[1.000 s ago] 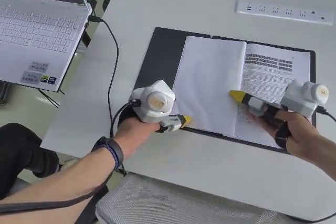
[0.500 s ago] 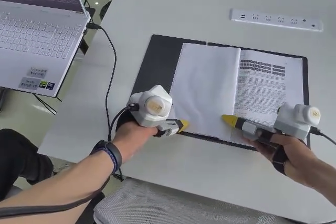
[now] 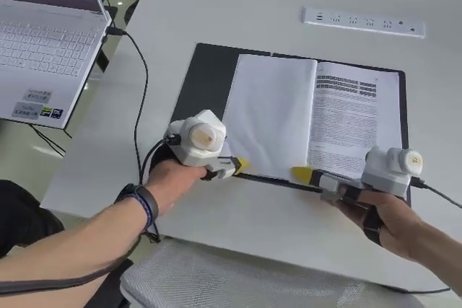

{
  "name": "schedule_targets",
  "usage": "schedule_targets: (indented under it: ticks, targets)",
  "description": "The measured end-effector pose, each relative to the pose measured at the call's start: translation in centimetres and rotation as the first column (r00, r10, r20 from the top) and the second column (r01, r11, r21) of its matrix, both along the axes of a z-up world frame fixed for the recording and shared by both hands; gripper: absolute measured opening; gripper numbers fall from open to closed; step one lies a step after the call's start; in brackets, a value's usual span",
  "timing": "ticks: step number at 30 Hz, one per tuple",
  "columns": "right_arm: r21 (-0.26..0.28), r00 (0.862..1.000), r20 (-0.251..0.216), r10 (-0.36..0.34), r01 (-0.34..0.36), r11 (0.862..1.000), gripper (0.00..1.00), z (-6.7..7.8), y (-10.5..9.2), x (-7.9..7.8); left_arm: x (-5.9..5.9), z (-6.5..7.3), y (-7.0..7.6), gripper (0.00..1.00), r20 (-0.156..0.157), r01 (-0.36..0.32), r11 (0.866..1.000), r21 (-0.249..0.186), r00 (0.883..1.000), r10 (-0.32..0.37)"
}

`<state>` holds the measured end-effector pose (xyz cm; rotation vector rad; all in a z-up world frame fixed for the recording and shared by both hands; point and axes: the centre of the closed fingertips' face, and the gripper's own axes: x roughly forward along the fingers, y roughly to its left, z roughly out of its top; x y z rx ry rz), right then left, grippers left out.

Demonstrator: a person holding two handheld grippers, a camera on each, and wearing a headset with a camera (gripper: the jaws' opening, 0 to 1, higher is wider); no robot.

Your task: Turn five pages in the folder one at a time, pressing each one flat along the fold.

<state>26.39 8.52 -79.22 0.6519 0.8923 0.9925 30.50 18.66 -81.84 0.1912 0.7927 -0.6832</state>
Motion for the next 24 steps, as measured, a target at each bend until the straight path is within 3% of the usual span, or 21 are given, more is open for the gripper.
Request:
schedule_targets:
  ticks: [10,16,24]
  targets:
    - [-0.006,0.999,-0.016,-0.03,0.03,1.0,0.0,-0.2,-0.4,-1.1,-0.2,0.0,0.1,0.45,0.004,0.002,1.0,-0.001,1.0,-0.002]
    - [-0.029,1.0,-0.023,-0.001,0.001,1.0,0.0,-0.6,-0.3,-2.3,-0.2,0.0,0.1,0.46,-0.001,0.005,1.0,0.004,1.0,-0.005]
    - [-0.032,1.0,-0.025,-0.009,0.008,0.999,0.0,-1.0,-0.8,-1.8,-0.2,0.1,-0.2,0.48,-0.026,-0.011,1.0,-0.017,1.0,0.011]
